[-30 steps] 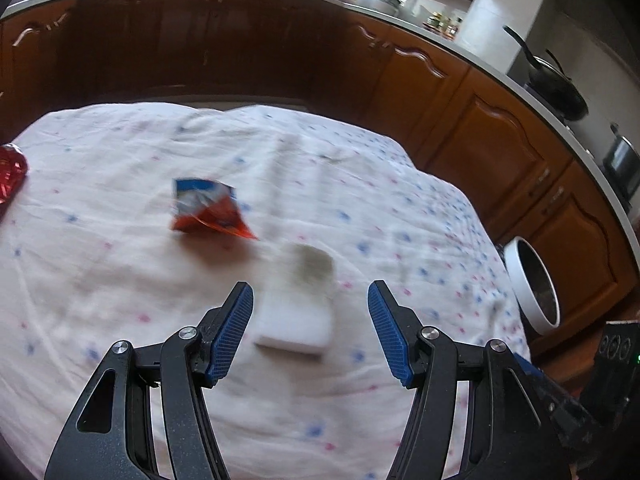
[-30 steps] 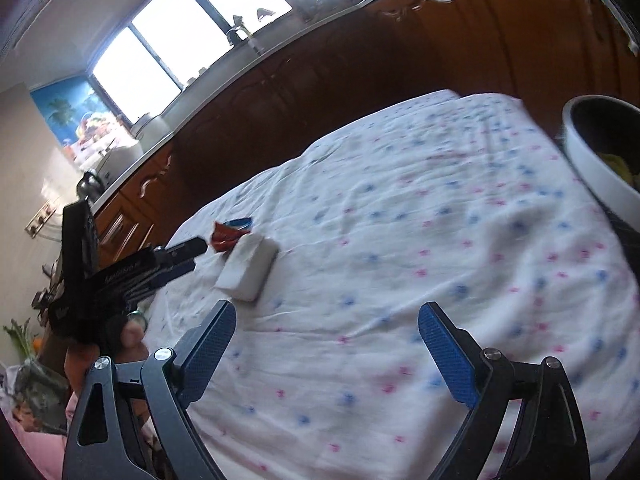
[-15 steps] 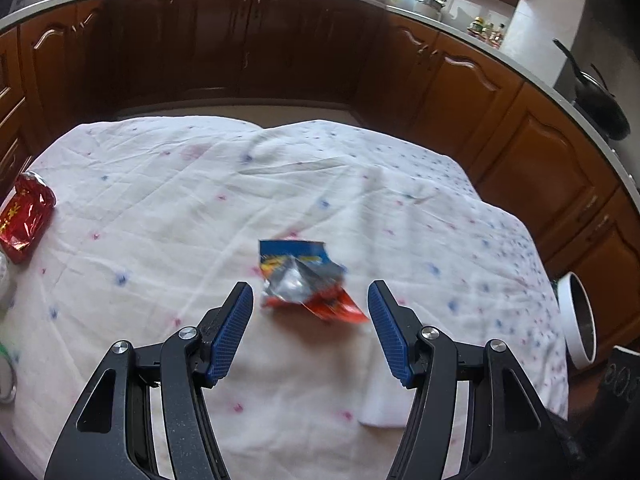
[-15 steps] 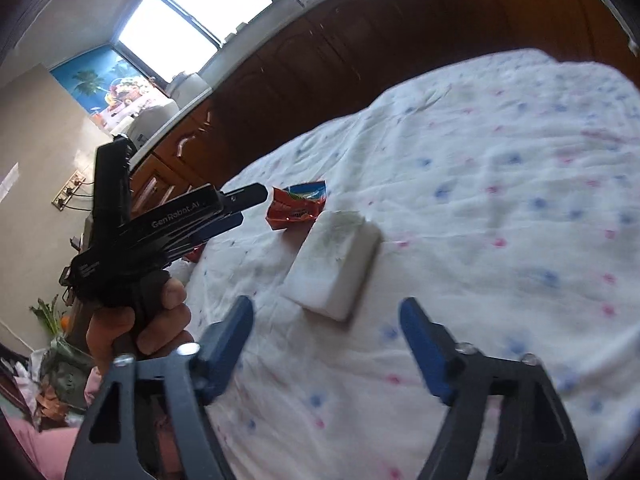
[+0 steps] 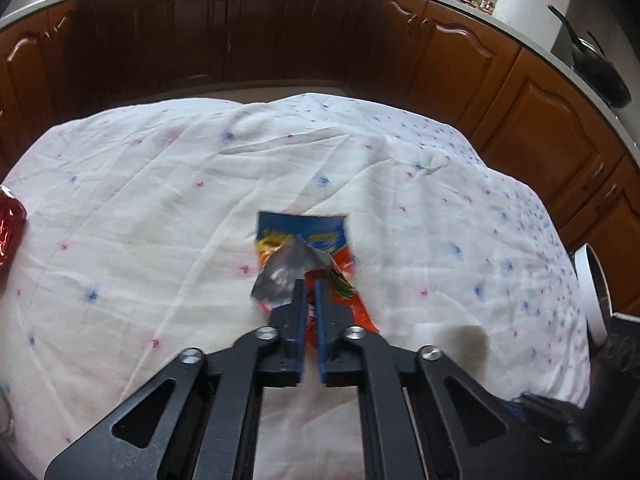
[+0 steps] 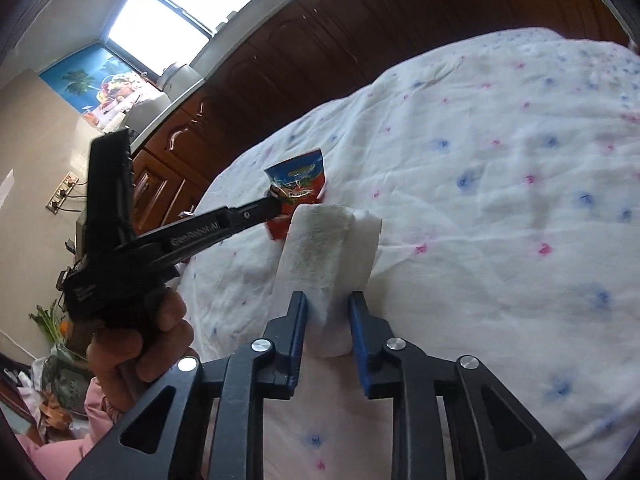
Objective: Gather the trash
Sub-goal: 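Grasp the colourful snack wrapper with left tool while right tool grasps white foam block, then carry the snack wrapper and foam block over the bin with both tools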
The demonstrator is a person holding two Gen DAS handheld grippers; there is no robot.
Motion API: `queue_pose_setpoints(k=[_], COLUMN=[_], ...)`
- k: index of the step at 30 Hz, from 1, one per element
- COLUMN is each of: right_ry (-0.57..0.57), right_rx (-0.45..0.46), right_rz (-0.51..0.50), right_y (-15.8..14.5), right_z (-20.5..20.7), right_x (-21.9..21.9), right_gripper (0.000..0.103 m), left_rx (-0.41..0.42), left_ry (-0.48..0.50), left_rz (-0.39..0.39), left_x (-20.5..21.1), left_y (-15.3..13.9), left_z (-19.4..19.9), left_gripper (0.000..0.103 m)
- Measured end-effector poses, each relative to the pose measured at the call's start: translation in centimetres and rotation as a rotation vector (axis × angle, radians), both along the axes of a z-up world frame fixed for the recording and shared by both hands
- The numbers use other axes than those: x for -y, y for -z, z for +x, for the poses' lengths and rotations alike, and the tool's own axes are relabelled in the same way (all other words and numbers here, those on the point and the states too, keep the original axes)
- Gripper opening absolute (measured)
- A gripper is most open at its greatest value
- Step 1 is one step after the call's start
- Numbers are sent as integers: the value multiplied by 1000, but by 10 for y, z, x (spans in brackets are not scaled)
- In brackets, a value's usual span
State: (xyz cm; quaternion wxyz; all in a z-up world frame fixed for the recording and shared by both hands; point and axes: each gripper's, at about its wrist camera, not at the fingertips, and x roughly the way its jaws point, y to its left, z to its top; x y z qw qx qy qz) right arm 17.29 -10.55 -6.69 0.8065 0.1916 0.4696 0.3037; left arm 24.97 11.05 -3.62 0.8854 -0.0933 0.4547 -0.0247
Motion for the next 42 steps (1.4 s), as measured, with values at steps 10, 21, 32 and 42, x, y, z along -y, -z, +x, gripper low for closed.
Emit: queue_pose_setpoints(k=[10, 21, 32, 42], right_ry=[145, 281, 261, 301], right_rx=[95, 114, 100, 108], right_rz=[-80, -80, -48, -56], right_y=[-21, -29, -26, -26], right_z=[-33, -65, -68, -71], right_x=[78, 153, 145, 161], right_gripper=[21, 22, 22, 22], left_rx=[48, 122, 29, 17], left_ry=[67, 104, -45, 10], left_rz=[-70, -46, 25, 0], left_x=[29, 65, 23, 39], left_y=[-18, -45, -8, 3], left_z=[-24, -42, 6, 11], left_gripper=[0, 3, 42, 7])
